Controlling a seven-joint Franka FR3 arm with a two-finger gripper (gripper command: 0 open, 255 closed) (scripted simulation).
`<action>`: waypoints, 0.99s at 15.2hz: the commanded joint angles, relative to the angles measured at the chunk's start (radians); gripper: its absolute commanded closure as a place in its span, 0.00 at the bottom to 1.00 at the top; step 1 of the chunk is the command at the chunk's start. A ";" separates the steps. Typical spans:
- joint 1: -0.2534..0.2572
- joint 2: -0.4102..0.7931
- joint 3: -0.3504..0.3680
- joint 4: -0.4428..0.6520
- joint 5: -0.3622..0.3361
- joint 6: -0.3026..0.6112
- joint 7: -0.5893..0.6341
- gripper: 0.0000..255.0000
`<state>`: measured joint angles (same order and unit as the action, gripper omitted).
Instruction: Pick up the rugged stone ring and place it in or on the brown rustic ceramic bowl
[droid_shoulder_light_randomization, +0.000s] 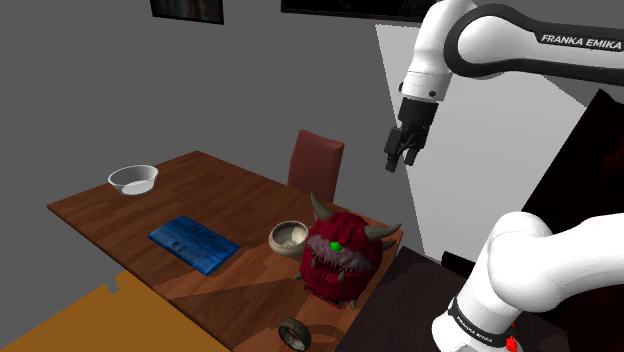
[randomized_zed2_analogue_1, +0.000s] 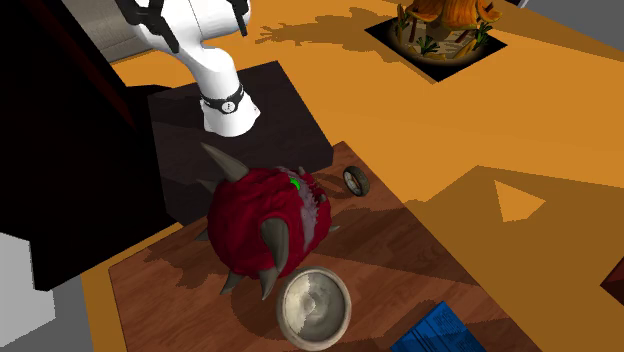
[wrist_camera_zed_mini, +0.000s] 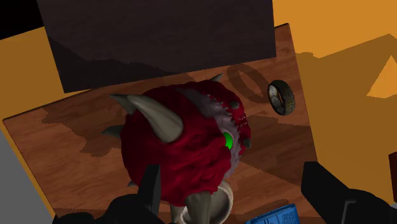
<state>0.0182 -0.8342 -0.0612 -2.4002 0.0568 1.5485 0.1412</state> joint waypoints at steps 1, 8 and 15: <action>0.000 0.000 0.000 0.000 0.000 0.000 0.000 0.00; 0.051 -0.036 0.111 -0.219 0.055 0.221 0.062 0.00; 0.120 0.023 0.240 -0.382 0.123 0.479 0.131 0.00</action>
<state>0.1284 -0.8237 0.1599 -2.7661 0.1706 1.9902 0.2615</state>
